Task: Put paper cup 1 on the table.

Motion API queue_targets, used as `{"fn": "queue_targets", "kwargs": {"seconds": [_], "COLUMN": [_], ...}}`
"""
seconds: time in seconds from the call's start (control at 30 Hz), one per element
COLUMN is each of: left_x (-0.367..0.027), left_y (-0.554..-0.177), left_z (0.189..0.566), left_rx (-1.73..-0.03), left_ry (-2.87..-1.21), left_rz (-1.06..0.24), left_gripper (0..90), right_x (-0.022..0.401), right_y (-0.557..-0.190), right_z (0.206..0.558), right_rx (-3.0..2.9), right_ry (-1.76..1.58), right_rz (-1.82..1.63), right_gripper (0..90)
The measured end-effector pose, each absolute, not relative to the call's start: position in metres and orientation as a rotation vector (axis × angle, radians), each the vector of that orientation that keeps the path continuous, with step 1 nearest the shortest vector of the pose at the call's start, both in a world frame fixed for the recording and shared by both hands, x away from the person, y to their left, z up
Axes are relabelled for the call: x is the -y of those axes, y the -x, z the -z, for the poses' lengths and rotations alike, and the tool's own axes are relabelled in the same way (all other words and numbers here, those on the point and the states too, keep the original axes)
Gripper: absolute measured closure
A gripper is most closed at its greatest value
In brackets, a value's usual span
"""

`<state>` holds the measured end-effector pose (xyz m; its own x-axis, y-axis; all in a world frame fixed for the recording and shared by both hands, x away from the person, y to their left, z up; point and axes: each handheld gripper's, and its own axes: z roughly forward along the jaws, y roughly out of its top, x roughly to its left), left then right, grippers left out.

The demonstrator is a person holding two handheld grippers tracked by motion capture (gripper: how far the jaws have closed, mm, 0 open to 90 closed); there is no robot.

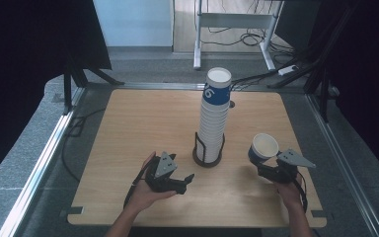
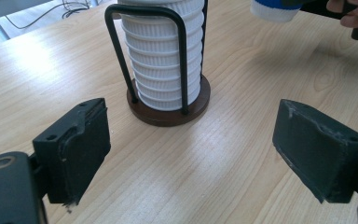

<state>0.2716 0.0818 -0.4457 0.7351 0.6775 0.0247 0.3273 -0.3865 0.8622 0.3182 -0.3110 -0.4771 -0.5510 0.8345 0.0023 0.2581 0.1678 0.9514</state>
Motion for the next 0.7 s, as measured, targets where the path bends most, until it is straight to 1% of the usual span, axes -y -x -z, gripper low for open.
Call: {"fn": "queue_targets", "kwargs": {"seconds": [0.2,0.7], "left_x": [-0.08,-0.081], "left_y": [-0.273,-0.273], "left_z": [0.448,0.448], "left_rx": [-0.767,-0.764], "left_ry": [-2.004,-2.008], "left_rz": [-0.466,-0.463], "left_gripper": [11.3,11.4], "right_x": [0.313,0.286], "right_y": [-0.326,-0.356], "right_z": [0.488,0.51], "right_rx": [-1.937,-2.077], "right_ry": [-1.083,-1.116], "right_rz": [-1.339,-1.2], "right_gripper": [26.2,26.2]}}
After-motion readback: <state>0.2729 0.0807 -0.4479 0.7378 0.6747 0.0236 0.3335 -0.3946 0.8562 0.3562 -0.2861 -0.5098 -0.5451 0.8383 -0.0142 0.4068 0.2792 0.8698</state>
